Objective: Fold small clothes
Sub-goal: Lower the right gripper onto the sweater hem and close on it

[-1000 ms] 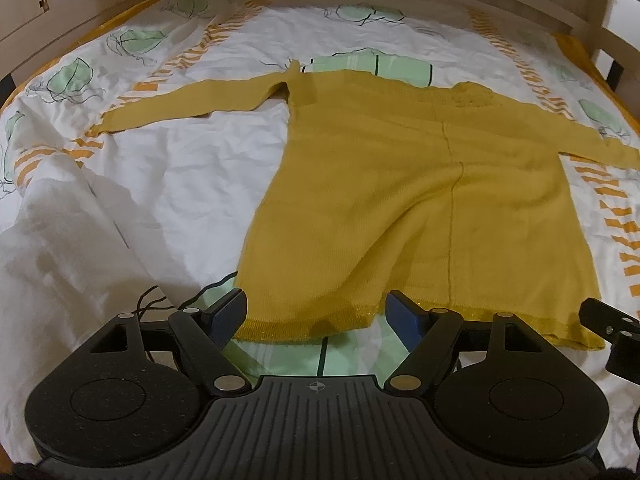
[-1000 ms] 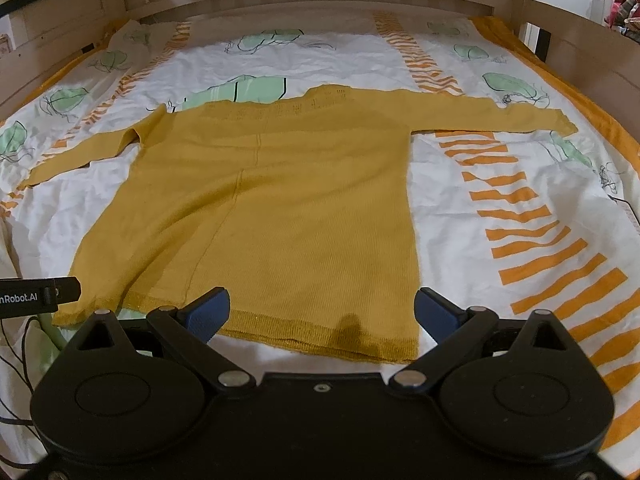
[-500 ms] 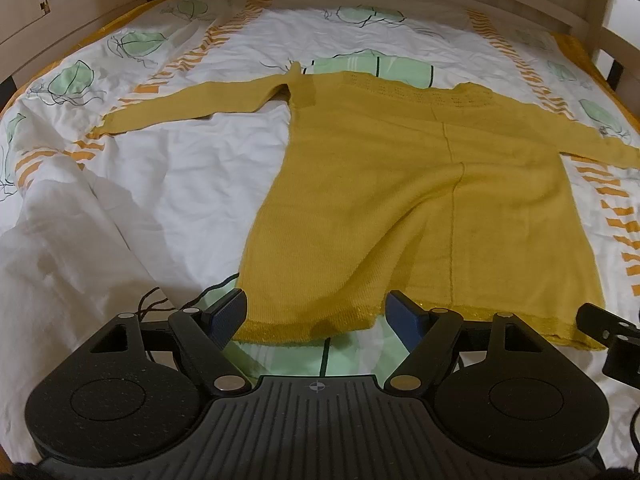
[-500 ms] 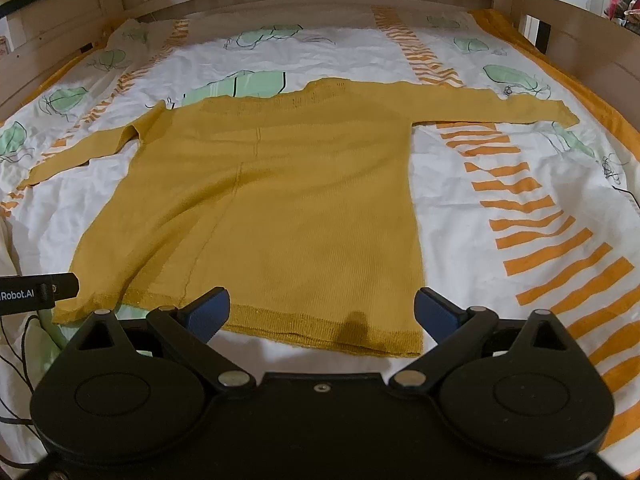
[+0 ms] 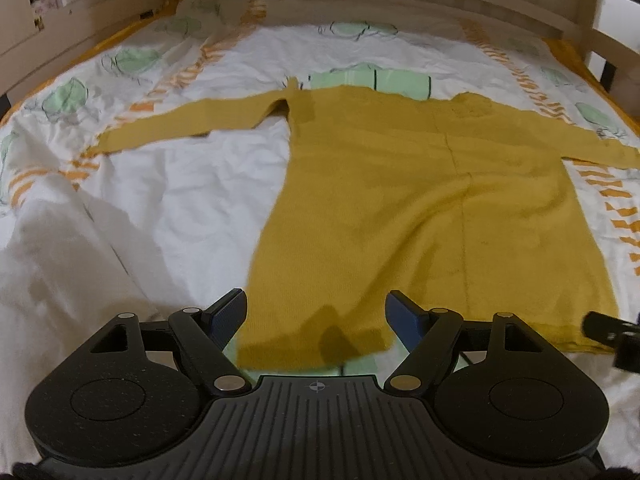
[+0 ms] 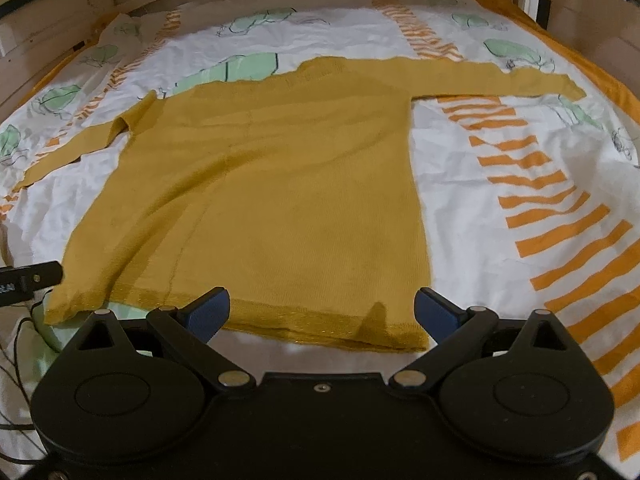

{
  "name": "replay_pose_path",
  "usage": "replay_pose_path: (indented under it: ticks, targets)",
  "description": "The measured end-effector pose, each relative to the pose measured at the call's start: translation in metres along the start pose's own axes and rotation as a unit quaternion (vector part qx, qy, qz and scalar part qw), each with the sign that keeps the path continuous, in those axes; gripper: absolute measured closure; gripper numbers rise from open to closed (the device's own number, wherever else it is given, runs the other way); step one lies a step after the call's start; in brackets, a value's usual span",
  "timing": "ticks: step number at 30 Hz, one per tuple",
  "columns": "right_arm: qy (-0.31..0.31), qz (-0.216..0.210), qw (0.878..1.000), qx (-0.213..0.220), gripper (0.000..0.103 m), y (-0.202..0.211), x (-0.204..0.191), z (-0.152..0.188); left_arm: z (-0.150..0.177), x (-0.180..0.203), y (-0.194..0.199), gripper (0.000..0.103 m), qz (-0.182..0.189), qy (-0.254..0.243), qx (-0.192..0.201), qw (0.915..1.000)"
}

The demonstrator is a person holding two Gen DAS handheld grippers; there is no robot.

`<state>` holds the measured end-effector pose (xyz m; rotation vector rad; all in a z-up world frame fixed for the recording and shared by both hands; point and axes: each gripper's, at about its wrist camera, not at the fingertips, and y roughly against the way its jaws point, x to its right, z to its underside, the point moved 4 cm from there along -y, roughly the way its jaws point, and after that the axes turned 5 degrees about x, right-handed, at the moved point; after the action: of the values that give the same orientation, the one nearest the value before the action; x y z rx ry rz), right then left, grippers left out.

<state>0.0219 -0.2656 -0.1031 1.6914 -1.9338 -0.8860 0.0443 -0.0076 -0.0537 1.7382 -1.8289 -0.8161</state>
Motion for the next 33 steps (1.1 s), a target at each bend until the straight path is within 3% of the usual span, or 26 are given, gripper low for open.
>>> replay_pose_path:
  ticks: [5,14,25,31,33]
  targets:
    - [0.003,0.015,1.000,-0.002,0.004,-0.012,0.012,0.000,-0.002,-0.011,-0.019,0.028,-0.015,-0.008,0.006,0.9998]
    - [-0.026,0.009,0.999,-0.029,0.003,-0.040,0.036,0.004,0.011,-0.024,-0.063,0.028,-0.029,-0.027,-0.036,0.9986]
    - [-0.066,-0.024,0.996,-0.059,0.000,-0.055,0.050,0.012,0.022,-0.035,-0.080,0.025,0.008,0.001,-0.064,0.9979]
    - [-0.064,-0.046,0.995,-0.060,0.000,-0.050,0.053,0.012,0.022,-0.037,-0.083,0.017,0.005,0.008,-0.068,0.9977]
    - [-0.076,-0.042,0.994,-0.060,0.007,-0.048,0.055,0.010,0.022,-0.038,-0.083,0.016,0.005,0.009,-0.067,0.9977]
